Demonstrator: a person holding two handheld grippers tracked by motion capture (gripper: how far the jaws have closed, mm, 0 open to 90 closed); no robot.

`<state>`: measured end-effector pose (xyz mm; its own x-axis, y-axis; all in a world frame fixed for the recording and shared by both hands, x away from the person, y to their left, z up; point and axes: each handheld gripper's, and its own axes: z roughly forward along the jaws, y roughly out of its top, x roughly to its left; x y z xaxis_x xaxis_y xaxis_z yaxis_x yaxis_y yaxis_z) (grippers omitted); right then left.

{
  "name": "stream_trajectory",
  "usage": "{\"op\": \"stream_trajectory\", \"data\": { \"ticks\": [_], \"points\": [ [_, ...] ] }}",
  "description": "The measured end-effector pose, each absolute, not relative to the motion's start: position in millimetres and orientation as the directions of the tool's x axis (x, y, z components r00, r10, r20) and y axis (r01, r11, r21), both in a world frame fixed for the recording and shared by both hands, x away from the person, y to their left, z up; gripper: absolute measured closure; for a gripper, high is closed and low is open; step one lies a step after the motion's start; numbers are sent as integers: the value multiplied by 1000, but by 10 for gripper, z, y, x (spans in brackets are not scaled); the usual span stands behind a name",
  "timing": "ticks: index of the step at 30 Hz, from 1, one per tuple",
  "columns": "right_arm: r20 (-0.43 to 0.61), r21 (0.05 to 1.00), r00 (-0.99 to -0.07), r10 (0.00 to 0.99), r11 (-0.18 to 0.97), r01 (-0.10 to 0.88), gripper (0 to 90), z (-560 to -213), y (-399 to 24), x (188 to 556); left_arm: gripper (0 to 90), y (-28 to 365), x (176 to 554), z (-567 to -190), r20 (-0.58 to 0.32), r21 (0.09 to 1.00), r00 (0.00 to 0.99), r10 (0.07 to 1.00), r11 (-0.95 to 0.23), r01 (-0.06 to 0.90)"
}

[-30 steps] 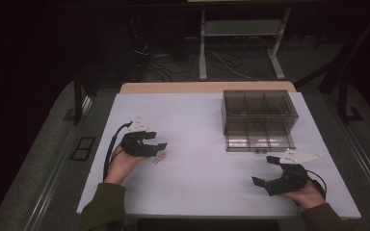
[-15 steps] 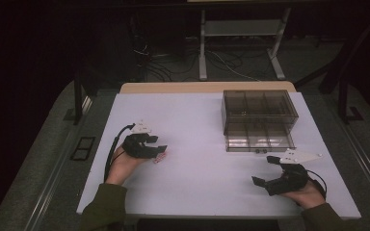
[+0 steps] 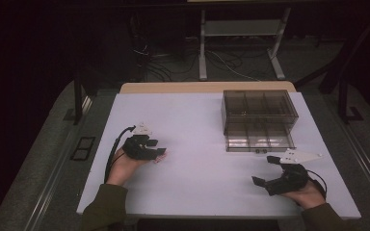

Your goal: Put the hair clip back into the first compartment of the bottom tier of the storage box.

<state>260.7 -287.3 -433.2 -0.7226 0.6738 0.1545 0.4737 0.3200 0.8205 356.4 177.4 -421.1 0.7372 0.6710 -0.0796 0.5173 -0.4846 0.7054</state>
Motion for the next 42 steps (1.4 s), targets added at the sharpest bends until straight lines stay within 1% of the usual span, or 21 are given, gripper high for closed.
{"op": "stream_trajectory", "data": {
  "ticks": [7, 20, 28, 42],
  "points": [
    [154, 820, -722, 675, 320, 474, 5, -4332, -2874, 2607, 502, 1756, 3558, -4257, -74, 683, 745, 663, -510, 523],
    [153, 820, -721, 676, 320, 474, 5, -4332, -2877, 2609, 542, 1688, 3528, -4322, -87, 653, 737, 670, -520, 550],
    [153, 820, -721, 676, 320, 474, 5, -4332, -2876, 2610, 572, 1667, 3528, -4359, -69, 625, 739, 670, -549, 555],
    [153, 820, -720, 677, 320, 475, 5, -4333, -2877, 2611, 630, 1663, 3526, -4373, -62, 620, 737, 673, -552, 557]
  ]
}}
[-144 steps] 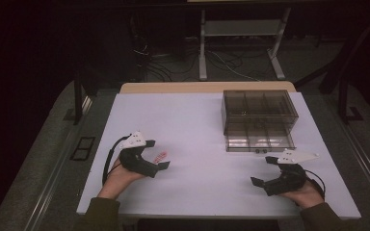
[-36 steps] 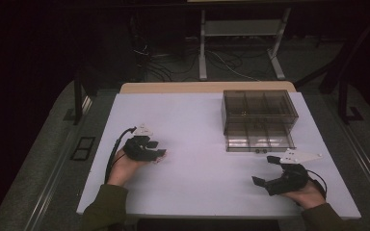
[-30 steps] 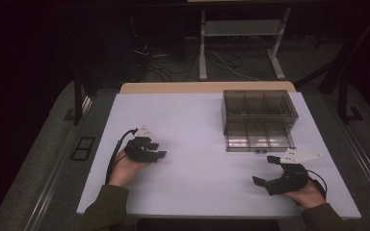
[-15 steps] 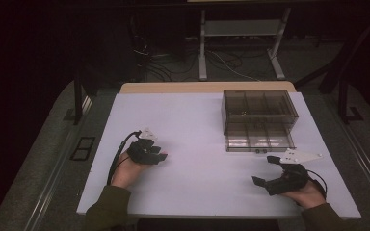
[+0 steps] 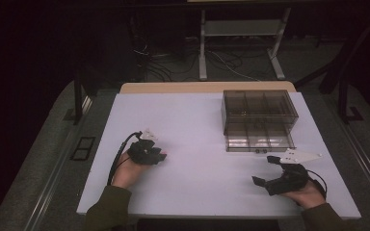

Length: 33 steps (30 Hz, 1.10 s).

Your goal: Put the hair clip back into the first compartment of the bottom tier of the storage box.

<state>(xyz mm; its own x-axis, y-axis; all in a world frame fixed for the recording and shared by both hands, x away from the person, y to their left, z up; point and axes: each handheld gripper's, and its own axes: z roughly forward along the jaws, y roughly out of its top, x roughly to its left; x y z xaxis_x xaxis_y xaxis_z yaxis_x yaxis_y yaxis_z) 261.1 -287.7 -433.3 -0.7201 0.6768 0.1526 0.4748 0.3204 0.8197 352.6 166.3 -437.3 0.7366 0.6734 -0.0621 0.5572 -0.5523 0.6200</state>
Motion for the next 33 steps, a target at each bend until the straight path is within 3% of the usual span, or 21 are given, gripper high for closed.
{"op": "stream_trajectory", "data": {
  "ticks": [17, 33],
  "points": [
    [153, 819, -720, 677, 320, 476, 5, -4334, -2877, 2611, 665, 1622, 3499, -4370, -2, 610, 750, 661, -594, 525],
    [154, 819, -719, 678, 320, 477, 5, -4333, -2877, 2611, 675, 1622, 3500, -4362, -4, 605, 762, 648, -605, 518]
  ]
}}
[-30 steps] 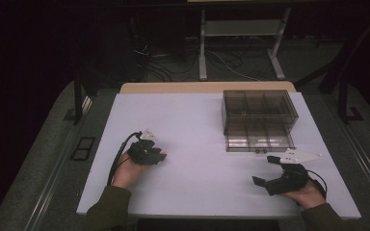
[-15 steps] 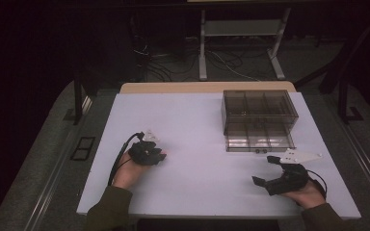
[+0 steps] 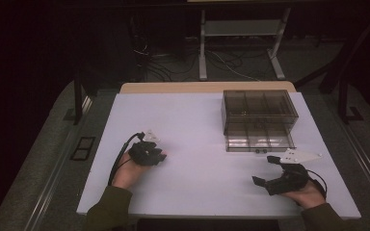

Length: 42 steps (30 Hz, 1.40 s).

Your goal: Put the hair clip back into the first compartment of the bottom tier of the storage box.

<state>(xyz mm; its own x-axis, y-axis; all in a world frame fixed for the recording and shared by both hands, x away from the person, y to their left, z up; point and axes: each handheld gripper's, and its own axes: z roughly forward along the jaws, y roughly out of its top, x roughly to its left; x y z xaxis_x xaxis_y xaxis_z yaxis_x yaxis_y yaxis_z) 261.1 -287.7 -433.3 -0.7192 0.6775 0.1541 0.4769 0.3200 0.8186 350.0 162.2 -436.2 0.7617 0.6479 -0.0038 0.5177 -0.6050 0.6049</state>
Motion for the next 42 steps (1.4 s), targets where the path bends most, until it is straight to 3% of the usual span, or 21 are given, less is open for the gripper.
{"op": "stream_trajectory", "data": {
  "ticks": [5, 29, 42],
  "points": [
    [154, 818, -720, 677, 320, 477, 5, -4334, -2877, 2612, 676, 1632, 3500, -4362, -49, 614, 751, 658, -573, 542],
    [153, 818, -721, 676, 323, 476, 5, -4336, -2874, 2613, 680, 1714, 3518, -4257, -83, 666, 757, 649, -529, 526],
    [153, 818, -722, 675, 324, 475, 5, -4338, -2868, 2617, 680, 1721, 3500, -4177, -144, 710, 752, 643, -462, 531]
  ]
}}
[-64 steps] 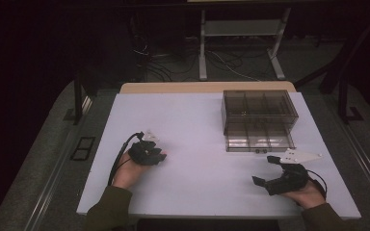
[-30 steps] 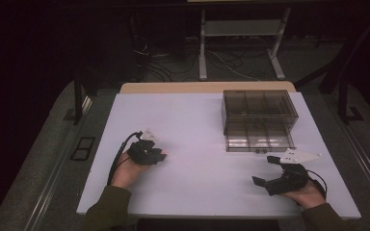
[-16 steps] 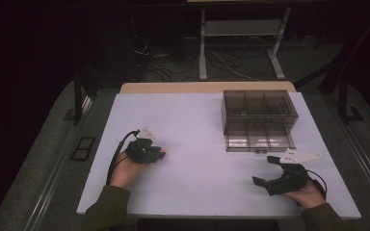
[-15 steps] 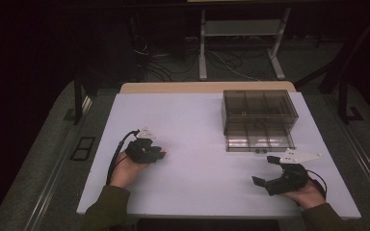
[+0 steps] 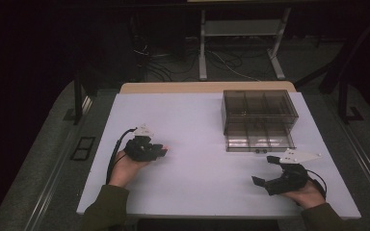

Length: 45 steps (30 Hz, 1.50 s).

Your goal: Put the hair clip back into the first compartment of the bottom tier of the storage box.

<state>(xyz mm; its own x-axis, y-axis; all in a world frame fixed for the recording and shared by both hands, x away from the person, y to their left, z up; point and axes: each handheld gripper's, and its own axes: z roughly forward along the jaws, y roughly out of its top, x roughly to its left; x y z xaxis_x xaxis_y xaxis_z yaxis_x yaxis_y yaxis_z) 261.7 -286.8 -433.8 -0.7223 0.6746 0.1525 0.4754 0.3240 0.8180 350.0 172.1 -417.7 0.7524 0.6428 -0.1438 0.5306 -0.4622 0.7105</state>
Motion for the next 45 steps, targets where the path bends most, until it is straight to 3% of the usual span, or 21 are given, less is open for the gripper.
{"op": "stream_trajectory", "data": {
  "ticks": [45],
  "points": [
    [153, 816, -721, 676, 325, 477, 5, -4342, -2856, 2620, 679, 1365, 3543, -3951, -228, 783, 812, 538, -394, 481]
  ]
}}
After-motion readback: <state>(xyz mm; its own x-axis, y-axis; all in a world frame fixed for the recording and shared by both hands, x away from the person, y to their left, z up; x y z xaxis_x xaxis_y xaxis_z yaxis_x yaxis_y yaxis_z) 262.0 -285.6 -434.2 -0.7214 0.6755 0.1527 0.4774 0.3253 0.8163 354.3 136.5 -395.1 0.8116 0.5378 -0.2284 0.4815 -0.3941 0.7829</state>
